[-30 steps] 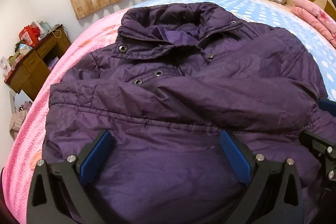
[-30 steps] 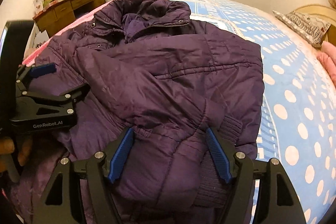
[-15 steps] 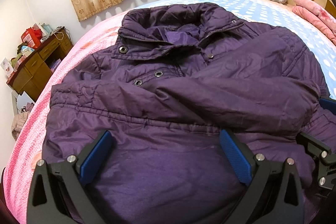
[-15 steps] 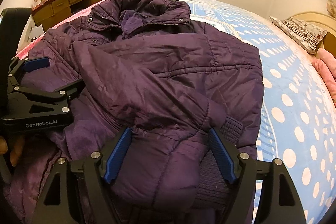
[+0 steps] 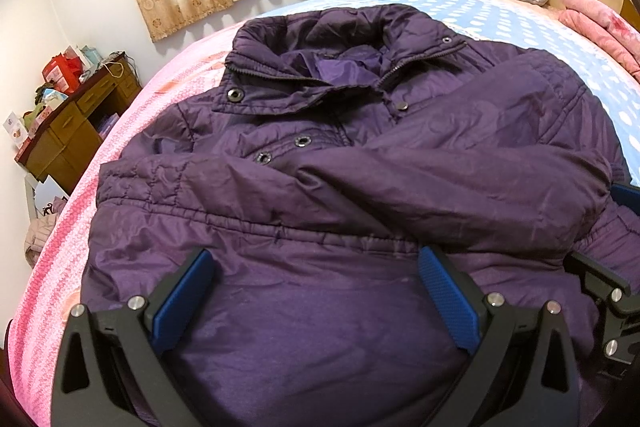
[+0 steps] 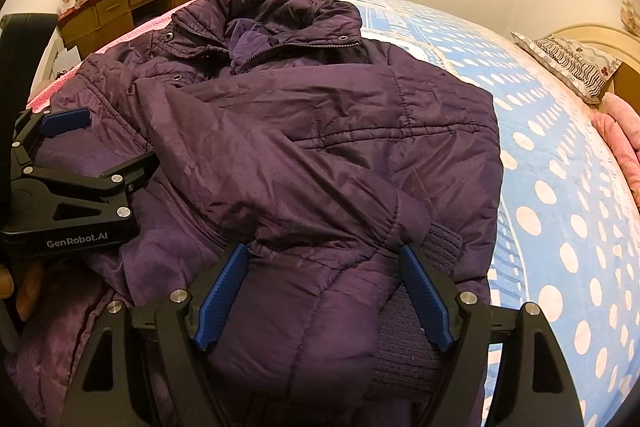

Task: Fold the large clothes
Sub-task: 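Move both grippers toward the jacket hem to prepare the next fold, then grasp the purple jacket's edge with both grippers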

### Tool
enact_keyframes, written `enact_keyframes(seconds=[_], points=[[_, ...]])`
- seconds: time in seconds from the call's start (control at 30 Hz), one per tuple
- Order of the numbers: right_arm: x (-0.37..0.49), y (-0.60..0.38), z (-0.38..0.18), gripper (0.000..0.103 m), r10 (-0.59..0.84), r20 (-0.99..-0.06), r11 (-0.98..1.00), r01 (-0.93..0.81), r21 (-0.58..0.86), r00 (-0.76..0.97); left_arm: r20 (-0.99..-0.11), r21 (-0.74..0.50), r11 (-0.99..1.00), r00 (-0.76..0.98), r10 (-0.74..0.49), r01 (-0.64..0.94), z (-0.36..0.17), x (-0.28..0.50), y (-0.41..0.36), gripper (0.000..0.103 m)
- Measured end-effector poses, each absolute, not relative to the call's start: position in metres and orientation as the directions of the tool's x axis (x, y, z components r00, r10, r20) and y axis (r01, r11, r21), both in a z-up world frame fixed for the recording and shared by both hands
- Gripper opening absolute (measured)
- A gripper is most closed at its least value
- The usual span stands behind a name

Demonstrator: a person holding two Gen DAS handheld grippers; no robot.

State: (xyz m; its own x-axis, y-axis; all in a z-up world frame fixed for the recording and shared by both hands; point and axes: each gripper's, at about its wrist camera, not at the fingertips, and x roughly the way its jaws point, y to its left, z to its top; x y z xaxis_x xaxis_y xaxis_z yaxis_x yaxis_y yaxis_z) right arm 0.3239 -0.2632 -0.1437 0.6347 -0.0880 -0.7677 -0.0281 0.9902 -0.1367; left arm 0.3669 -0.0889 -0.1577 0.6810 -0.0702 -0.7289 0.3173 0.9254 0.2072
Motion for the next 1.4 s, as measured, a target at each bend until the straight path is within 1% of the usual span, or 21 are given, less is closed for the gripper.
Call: enact_keyframes(seconds=[0.4,0.53,0.63,0.7,0.77,0.8,0.87,0.97,1.0,1.07,1.23,1.3,1.4], points=[[0.323,-0.263,-0.144,0.079,-0.085,-0.764,0.991,-0.027,-0.133,0.64,-0.728,0.205,0.926,0.682,-0.072,0.317,-0.158,0.367,-0.089,0.103],[0.321,-0.266,-0.135,0.081,-0.041,-0.784,0.991,-0.075,-0.112,0.619,-0.739,0.175,0.928,0.667,-0.097,0.329,-0.152,0.368,-0.083,0.103],[0.32,-0.274,-0.12,0.081,0.018,-0.809,0.989,-0.13,-0.073,0.588,-0.737,0.157,0.917,0.661,-0.138,0.366,-0.138,0.364,-0.075,0.103],[0.319,-0.281,-0.101,0.081,0.045,-0.782,0.99,-0.135,-0.05,0.621,-0.716,0.161,0.912,0.68,-0.155,0.377,-0.125,0.36,-0.07,0.103],[0.324,-0.284,-0.084,0.081,0.051,-0.754,0.988,-0.145,-0.059,0.655,-0.687,0.136,0.903,0.696,-0.21,0.406,-0.104,0.361,-0.063,0.103],[0.33,-0.285,-0.078,0.081,0.057,-0.749,0.987,-0.152,-0.059,0.66,-0.682,0.132,0.903,0.699,-0.217,0.409,-0.098,0.365,-0.06,0.103],[0.347,-0.288,-0.074,0.081,0.08,-0.757,0.985,-0.167,-0.039,0.649,-0.689,0.141,0.916,0.702,-0.181,0.375,-0.087,0.385,-0.057,0.103],[0.377,-0.295,-0.07,0.081,0.108,-0.759,0.987,-0.163,0.002,0.642,-0.742,0.048,0.94,0.642,-0.194,0.339,-0.083,0.43,-0.046,0.103],[0.389,-0.298,-0.067,0.081,0.126,-0.752,0.986,-0.164,0.024,0.647,-0.75,0.035,0.95,0.637,-0.179,0.309,-0.083,0.45,-0.041,0.103],[0.413,-0.305,-0.063,0.081,0.151,-0.746,0.985,-0.162,0.058,0.648,-0.755,0.049,0.961,0.641,-0.142,0.272,-0.085,0.475,-0.038,0.103],[0.49,-0.319,-0.056,0.081,0.221,-0.744,0.975,-0.148,0.165,0.631,-0.775,-0.012,0.972,0.613,-0.157,0.234,-0.091,0.542,-0.038,0.103],[0.515,-0.319,-0.054,0.081,0.22,-0.737,0.976,-0.141,0.168,0.639,-0.781,-0.014,0.967,0.602,-0.168,0.253,-0.094,0.558,-0.047,0.103],[0.559,-0.31,-0.058,0.081,0.214,-0.752,0.976,-0.171,0.136,0.623,-0.785,-0.01,0.961,0.594,-0.179,0.276,-0.097,0.58,-0.061,0.103]])
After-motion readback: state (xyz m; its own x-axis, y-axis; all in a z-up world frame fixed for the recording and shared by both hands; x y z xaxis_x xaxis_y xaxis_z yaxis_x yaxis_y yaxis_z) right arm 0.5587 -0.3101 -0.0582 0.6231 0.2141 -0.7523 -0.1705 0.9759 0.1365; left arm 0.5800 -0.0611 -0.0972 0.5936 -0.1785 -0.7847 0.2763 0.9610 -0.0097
